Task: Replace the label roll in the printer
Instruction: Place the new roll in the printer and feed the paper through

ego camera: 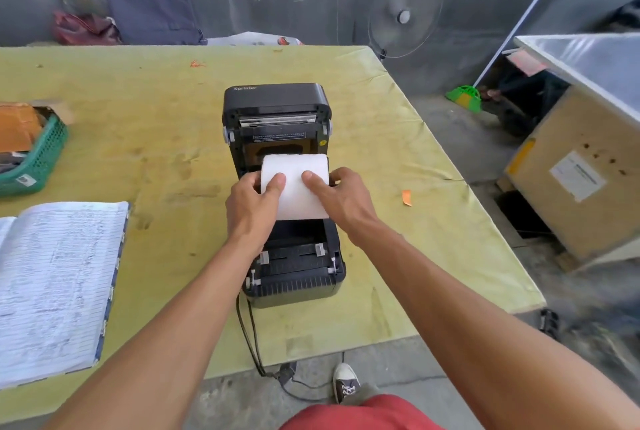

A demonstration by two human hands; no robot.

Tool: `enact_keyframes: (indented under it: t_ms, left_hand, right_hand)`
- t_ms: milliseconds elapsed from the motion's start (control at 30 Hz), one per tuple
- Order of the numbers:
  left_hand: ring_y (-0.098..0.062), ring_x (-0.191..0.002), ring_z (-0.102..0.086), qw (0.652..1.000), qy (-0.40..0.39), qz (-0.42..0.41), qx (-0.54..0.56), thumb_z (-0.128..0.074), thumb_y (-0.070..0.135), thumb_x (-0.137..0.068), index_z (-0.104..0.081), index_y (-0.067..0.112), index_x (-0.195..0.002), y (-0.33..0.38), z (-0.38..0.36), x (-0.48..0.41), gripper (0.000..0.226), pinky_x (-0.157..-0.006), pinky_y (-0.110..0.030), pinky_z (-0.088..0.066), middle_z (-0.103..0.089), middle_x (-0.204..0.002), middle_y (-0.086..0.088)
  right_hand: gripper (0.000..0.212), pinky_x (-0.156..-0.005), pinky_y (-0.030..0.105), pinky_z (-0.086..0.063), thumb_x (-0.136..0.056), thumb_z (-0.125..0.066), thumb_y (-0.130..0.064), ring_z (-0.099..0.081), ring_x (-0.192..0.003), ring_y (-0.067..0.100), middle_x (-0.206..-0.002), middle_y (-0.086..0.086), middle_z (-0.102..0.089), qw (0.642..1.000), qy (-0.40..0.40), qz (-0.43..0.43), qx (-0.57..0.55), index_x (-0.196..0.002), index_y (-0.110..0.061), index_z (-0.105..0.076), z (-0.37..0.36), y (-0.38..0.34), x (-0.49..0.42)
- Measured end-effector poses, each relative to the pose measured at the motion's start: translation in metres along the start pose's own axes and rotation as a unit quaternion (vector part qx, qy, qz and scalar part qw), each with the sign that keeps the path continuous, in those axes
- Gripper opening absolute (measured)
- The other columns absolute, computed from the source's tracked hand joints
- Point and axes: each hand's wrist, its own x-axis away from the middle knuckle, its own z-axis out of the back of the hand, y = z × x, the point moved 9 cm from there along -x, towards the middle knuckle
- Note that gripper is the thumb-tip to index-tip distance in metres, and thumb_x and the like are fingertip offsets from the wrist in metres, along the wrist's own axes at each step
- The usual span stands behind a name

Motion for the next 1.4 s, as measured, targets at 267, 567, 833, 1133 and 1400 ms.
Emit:
enact_keyframes:
  t_ms: [267, 567, 833, 1133, 1400]
  left_hand:
    - [-0.004, -0.078, -0.057, 0.999, -0.003, 0.033, 0.004, -0.058, 0.042, -0.092, -0.060, 0.013, -0.117, -0.018, -0.012, -0.008, 0.039, -0.055, -0.020, -0.040, -0.063, -0.102, 0.000]
    - [-0.005, -0.085, -0.057, 0.999, 0.011, 0.037, 0.014, -0.057, 0.042, -0.093, -0.057, 0.017, -0.122, -0.013, -0.006, -0.003, 0.038, -0.058, -0.016, -0.042, -0.060, -0.106, 0.004]
    - [-0.020, -0.092, -0.064, 0.997, 0.014, 0.078, 0.019, -0.061, 0.032, -0.092, -0.063, 0.013, -0.112, -0.035, -0.004, 0.013, 0.028, -0.071, -0.032, -0.051, -0.068, -0.104, -0.003]
    - [-0.020, -0.091, -0.064, 0.998, 0.015, 0.062, -0.017, -0.061, 0.029, -0.092, -0.065, 0.017, -0.104, -0.034, -0.003, 0.014, 0.017, -0.069, -0.029, -0.051, -0.069, -0.100, 0.001]
    - [-0.021, -0.095, -0.065, 0.998, 0.019, 0.064, -0.003, -0.063, 0.026, -0.092, -0.063, 0.011, -0.117, -0.036, -0.002, 0.015, 0.029, -0.066, -0.021, -0.048, -0.069, -0.109, -0.003]
  right_hand:
    - [0.067, -0.080, 0.038, -0.058, -0.077, -0.078, -0.051, -0.065, -0.095, 0.023, -0.107, 0.003, -0.063, 0.999, -0.023, 0.001, 0.022, -0.123, -0.011, -0.052, -0.009, 0.009, -0.016]
    - [0.070, -0.078, 0.035, -0.058, -0.072, -0.082, -0.051, -0.065, -0.094, 0.019, -0.110, 0.001, -0.064, 0.999, -0.037, 0.022, -0.006, -0.123, -0.015, -0.051, -0.018, 0.016, -0.022]
    - [0.072, -0.062, 0.019, -0.043, -0.070, -0.086, -0.045, -0.058, -0.089, 0.014, -0.105, -0.006, -0.057, 0.997, -0.066, 0.030, 0.026, -0.124, -0.015, -0.050, -0.030, 0.032, -0.017]
    - [0.077, -0.082, 0.031, -0.050, -0.068, -0.089, -0.041, -0.059, -0.103, 0.018, -0.118, -0.003, -0.057, 0.997, -0.067, 0.037, 0.033, -0.129, -0.014, -0.050, -0.033, 0.040, -0.019]
    - [0.074, -0.094, 0.049, -0.055, -0.067, -0.091, -0.038, -0.065, -0.107, 0.025, -0.126, 0.002, -0.064, 0.997, -0.067, 0.026, 0.008, -0.128, -0.016, -0.054, -0.033, 0.043, -0.023]
